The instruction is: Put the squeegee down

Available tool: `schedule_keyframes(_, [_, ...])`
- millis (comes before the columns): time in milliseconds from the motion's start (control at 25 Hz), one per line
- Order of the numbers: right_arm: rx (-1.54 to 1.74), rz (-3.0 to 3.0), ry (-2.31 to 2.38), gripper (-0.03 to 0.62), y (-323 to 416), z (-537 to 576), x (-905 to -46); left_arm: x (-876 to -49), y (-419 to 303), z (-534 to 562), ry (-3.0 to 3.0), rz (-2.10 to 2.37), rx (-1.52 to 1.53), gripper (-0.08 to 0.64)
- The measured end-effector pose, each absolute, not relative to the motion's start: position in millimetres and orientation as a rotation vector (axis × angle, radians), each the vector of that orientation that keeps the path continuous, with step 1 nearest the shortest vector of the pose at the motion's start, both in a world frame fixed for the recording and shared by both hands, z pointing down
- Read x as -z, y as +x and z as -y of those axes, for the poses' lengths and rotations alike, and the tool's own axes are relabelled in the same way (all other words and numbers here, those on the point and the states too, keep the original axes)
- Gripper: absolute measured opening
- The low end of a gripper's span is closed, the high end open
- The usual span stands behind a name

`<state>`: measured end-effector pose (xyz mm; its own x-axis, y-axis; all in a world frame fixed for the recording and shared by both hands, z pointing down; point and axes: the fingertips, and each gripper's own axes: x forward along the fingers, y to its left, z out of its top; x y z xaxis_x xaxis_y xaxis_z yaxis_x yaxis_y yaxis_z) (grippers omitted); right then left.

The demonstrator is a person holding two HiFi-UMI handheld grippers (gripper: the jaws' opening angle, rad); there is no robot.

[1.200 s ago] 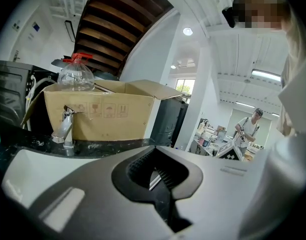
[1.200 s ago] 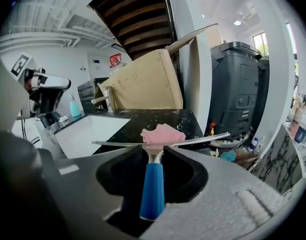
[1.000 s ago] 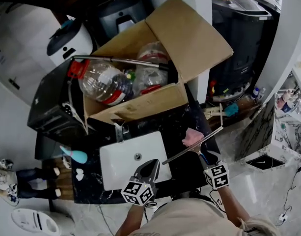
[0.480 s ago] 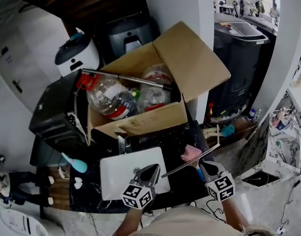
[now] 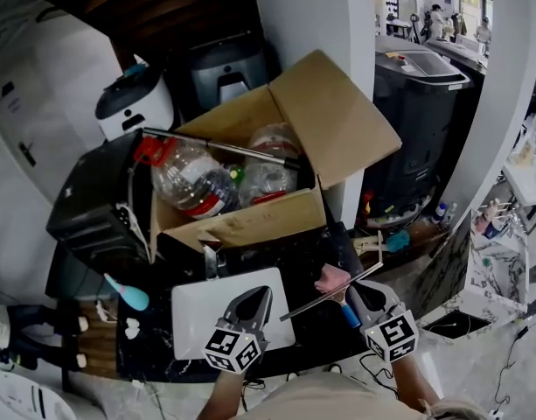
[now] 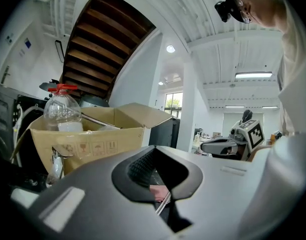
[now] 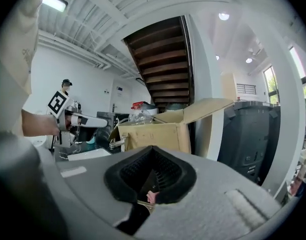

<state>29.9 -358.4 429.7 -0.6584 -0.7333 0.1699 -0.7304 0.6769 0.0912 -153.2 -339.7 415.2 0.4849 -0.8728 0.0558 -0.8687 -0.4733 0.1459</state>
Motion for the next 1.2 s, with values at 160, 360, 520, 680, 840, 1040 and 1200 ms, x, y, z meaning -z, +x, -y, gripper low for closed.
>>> schedule_keyframes(160, [0.08, 2.72, 1.212, 0.002, 32.0, 350.9, -419.2, -430.6, -153.2, 332.7, 2.536, 1.522, 0.007, 0.017])
schedule_keyframes(360, [0.064, 2.731, 1.198, 0.002, 32.0, 344.8, -422.1, -437.2, -149.6, 328.4, 2.535, 1.501, -0.018, 0.017])
schedule_keyframes(520, [0.056, 2.721, 1.202, 0.002, 36.3, 343.4, -425.0, -436.1, -148.6, 327.6, 2.547, 1.501, -0.009, 0.017])
schedule_keyframes(680, [0.031, 2.725, 1.227, 0.002, 40.9, 344.7, -425.1, -445.2, -152.0, 325.2, 2.522, 1.502, -0.016, 0.017])
schedule_keyframes(840, [-0.046, 2.745, 1.218, 0.002, 39.0, 342.9, -430.8, -444.4, -147.6, 333.1, 2.488, 1.478, 0.067, 0.017])
schedule_keyframes(1040, [-0.024, 2.747, 1.263, 0.002, 38.8, 341.9, -425.1, -429.0, -133.4, 338.1, 2.553, 1.457, 0.092, 0.017])
schedule_keyframes(1200, [-0.032, 2.752, 1.284, 0.002, 41.5, 339.1, -425.3, -430.5, -131.1, 335.8, 2.564, 1.451, 0.085, 0.017])
